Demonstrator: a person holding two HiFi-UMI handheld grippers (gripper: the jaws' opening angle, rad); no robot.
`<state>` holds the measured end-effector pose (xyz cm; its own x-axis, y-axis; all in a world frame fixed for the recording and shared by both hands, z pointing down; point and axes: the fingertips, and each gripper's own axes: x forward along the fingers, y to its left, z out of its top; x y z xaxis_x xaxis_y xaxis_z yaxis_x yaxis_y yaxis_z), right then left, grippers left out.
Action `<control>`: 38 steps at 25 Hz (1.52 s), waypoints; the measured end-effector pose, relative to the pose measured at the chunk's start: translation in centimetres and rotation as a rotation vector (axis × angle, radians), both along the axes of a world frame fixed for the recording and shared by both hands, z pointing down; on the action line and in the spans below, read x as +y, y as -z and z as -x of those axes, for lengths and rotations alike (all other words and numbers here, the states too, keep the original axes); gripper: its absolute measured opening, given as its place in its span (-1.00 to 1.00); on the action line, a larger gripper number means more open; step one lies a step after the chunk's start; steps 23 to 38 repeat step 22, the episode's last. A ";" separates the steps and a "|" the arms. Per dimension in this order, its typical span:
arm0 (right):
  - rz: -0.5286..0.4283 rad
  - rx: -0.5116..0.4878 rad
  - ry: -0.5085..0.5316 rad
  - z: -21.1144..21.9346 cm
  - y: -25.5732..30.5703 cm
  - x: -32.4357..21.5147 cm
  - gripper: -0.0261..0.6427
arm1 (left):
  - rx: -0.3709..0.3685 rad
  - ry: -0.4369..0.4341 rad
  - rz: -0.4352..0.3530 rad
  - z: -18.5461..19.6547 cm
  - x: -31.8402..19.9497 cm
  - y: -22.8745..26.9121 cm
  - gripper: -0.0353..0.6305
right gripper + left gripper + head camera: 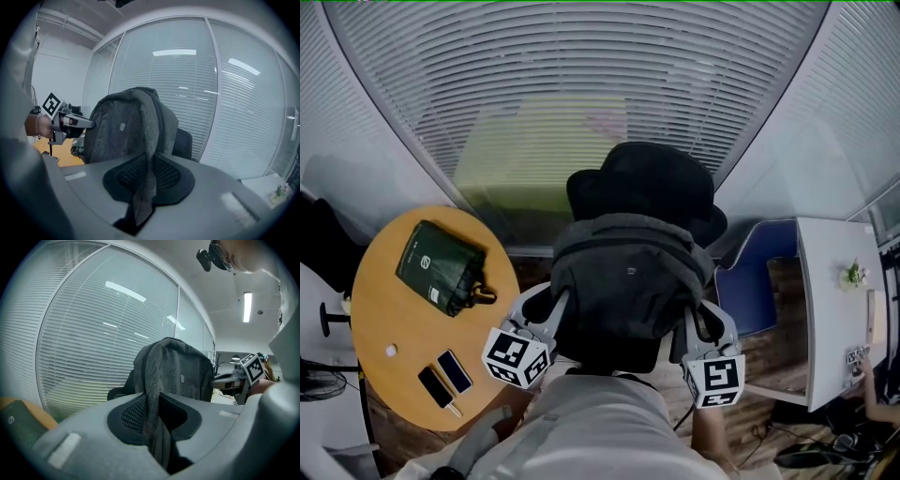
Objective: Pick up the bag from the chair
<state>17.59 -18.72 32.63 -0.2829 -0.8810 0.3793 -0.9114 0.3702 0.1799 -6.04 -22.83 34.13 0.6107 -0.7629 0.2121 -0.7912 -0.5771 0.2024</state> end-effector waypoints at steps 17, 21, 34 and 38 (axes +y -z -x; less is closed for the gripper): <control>0.000 -0.002 -0.015 0.2 0.5 0.6 -0.79 | 0.016 -0.011 0.016 0.1 0.6 0.1 -0.70; 0.005 -0.001 -0.018 0.3 0.3 0.7 -0.79 | 0.018 -0.010 0.022 0.2 0.7 -0.2 -0.70; 0.006 0.000 -0.019 0.3 0.3 0.7 -0.79 | 0.019 -0.010 0.023 0.2 0.8 -0.2 -0.70; 0.006 0.000 -0.019 0.3 0.3 0.7 -0.79 | 0.019 -0.010 0.023 0.2 0.8 -0.2 -0.70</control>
